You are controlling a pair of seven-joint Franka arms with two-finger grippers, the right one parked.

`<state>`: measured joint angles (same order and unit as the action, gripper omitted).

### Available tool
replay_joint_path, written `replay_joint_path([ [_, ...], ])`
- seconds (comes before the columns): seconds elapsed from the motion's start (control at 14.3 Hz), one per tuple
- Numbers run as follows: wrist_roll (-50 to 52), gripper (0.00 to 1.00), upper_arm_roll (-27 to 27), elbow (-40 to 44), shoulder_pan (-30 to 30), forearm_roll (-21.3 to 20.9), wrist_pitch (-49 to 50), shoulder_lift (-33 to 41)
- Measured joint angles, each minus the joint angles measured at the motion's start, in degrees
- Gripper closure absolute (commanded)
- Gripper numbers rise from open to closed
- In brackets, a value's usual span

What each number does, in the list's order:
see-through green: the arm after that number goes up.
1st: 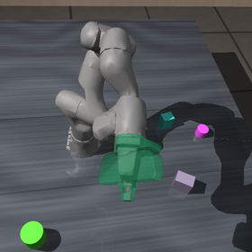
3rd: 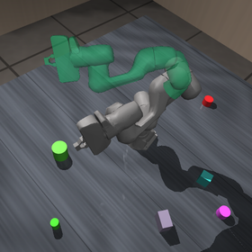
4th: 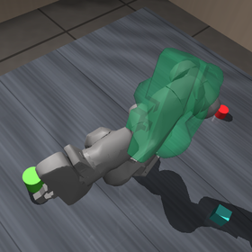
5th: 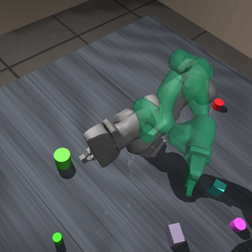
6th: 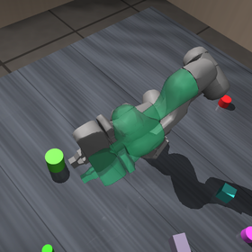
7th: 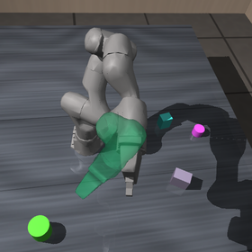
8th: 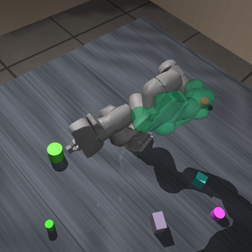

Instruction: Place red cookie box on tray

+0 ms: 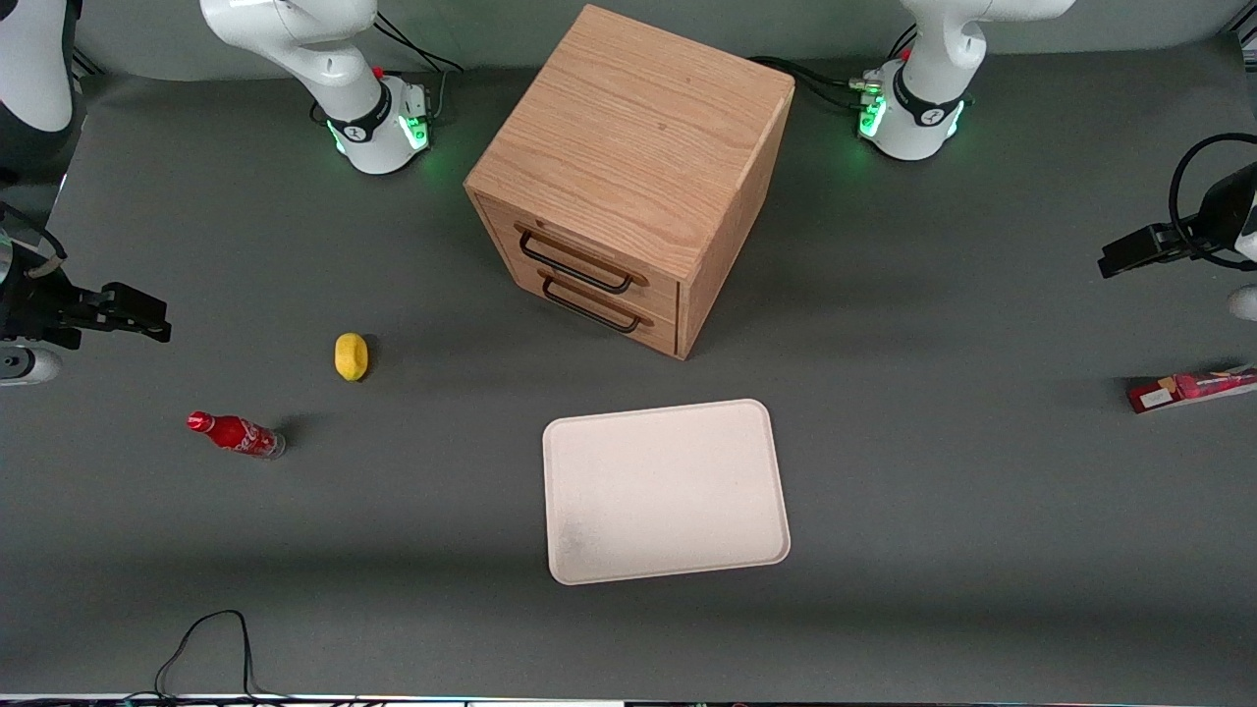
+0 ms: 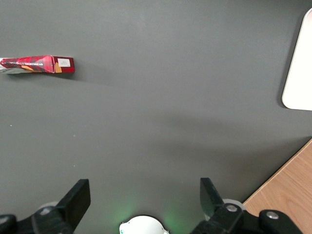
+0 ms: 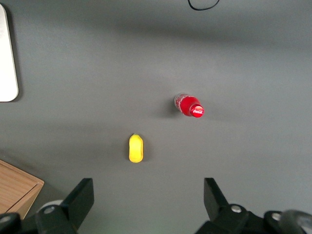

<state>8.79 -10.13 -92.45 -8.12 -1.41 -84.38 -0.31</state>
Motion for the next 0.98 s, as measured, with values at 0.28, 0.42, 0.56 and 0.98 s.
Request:
replay_joint_path([
  [0.28, 0.0, 0.00, -0.2, 0.0, 0.0, 0.0, -0.1, -0.2],
  [0.42, 0.0, 0.00, -0.5, 0.0, 0.1, 0.0, -0.1, -0.2],
  [0.56, 0.0, 0.00, -0.8, 0.0, 0.3, 0.0, -0.1, -0.2],
  [0.98, -7.6, 0.00, -1.0, 0.0, 3.9, 0.0, 0.8, -0.2],
])
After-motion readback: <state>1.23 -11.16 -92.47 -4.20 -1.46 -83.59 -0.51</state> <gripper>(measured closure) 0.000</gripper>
